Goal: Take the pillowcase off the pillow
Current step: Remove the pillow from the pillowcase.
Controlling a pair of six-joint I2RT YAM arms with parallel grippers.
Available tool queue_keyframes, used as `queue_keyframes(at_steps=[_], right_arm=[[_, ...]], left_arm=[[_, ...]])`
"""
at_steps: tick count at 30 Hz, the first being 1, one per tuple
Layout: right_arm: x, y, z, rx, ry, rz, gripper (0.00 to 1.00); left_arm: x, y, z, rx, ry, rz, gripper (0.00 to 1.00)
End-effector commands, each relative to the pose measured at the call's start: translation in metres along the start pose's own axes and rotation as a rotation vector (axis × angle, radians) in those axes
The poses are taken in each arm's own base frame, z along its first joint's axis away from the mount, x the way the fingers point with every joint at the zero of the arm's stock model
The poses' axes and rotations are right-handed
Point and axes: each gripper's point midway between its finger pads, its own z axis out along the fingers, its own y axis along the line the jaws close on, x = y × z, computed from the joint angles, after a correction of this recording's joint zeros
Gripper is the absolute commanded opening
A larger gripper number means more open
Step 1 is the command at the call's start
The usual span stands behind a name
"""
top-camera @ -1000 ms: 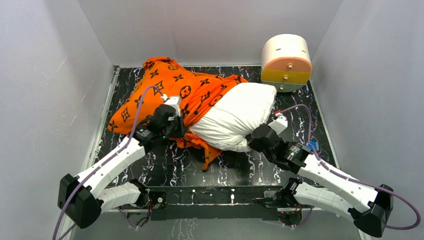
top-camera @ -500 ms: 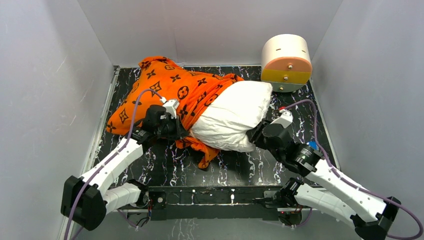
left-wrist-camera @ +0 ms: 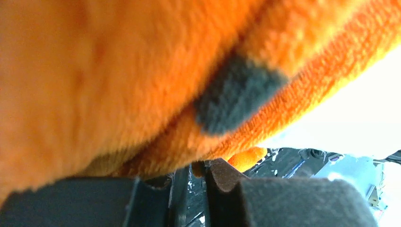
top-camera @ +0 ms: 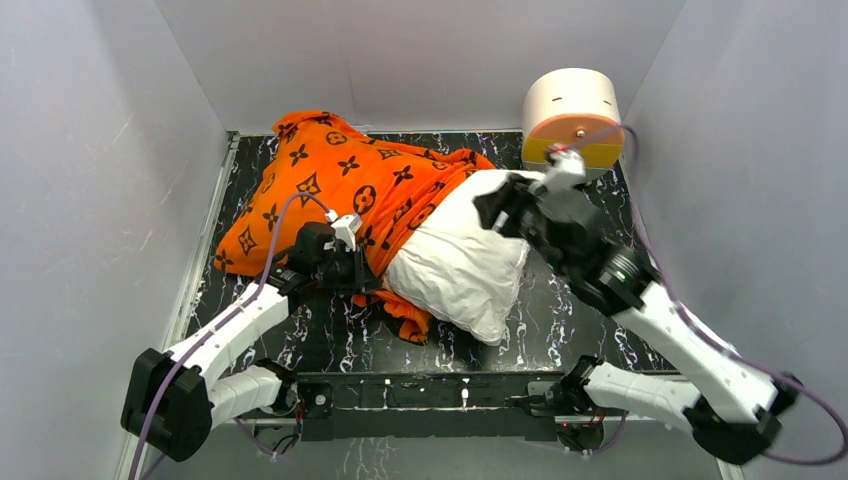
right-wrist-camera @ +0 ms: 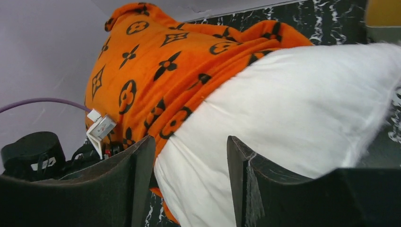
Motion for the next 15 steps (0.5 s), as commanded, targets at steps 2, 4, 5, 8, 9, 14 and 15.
queue_keyframes(at_steps=[2, 4, 5, 8, 9, 14, 15], right_arm=[[0.048, 0.056, 0.081, -0.121, 0.247, -0.227, 0.71], [0.081, 0.038, 0.111, -0.017, 0.335, -0.256, 0.71], [0.100, 0.020, 0.120, 0.067, 0.385, -0.254, 0.70], [0.154, -0.015, 0.130, 0.178, 0.471, -0.195, 0.69], [0.175, -0.019, 0.129, 0.154, 0.505, -0.169, 0.71], [0.318, -0.054, 0.084, 0.036, 0.839, 0.027, 0.75], [0.338, -0.058, 0.072, 0.011, 0.899, 0.075, 0.76]], left_arm=[[-0.004, 0.002, -0.017, -0.047, -0.050, 0.014, 0.12], [-0.014, 0.002, -0.027, -0.069, -0.107, 0.026, 0.10], [-0.018, 0.001, -0.031, -0.076, -0.133, 0.031, 0.12], [-0.025, 0.000, -0.042, -0.104, -0.152, 0.043, 0.35], [-0.027, 0.001, -0.044, -0.118, -0.153, 0.043, 0.42], [-0.059, 0.001, -0.070, -0.209, -0.272, 0.038, 0.84], [-0.071, -0.005, -0.077, -0.204, -0.305, 0.060, 0.94]])
